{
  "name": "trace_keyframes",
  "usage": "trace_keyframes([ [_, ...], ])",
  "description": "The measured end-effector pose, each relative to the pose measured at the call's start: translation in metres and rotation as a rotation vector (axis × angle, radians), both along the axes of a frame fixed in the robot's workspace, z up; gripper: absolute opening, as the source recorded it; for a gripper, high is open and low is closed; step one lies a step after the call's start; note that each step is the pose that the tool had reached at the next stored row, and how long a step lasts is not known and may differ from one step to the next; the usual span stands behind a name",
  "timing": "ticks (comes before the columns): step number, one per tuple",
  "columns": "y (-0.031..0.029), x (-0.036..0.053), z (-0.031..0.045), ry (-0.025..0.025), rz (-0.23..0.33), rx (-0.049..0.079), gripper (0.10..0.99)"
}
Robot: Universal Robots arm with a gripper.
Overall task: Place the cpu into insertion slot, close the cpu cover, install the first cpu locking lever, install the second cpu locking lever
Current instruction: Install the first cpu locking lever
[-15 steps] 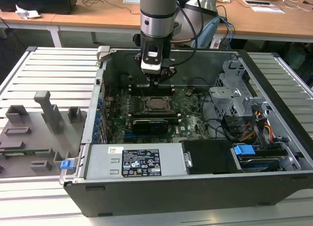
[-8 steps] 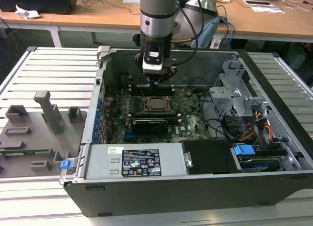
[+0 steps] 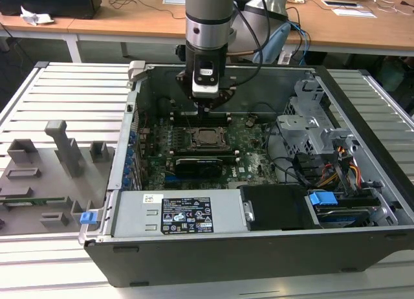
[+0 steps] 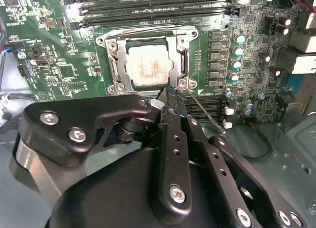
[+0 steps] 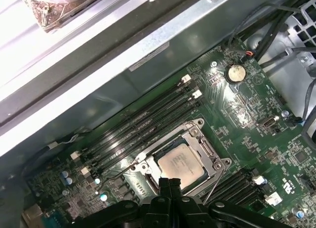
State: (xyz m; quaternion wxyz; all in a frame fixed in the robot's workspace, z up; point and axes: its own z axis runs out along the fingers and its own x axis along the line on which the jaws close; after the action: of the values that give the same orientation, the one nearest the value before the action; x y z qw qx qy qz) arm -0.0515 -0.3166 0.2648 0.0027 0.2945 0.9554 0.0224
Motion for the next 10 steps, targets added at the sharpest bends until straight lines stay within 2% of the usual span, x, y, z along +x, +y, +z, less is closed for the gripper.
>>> trace_keyframes([
  [10, 0.0, 0.0, 0.0, 0.0, 0.081, 0.0, 0.106],
])
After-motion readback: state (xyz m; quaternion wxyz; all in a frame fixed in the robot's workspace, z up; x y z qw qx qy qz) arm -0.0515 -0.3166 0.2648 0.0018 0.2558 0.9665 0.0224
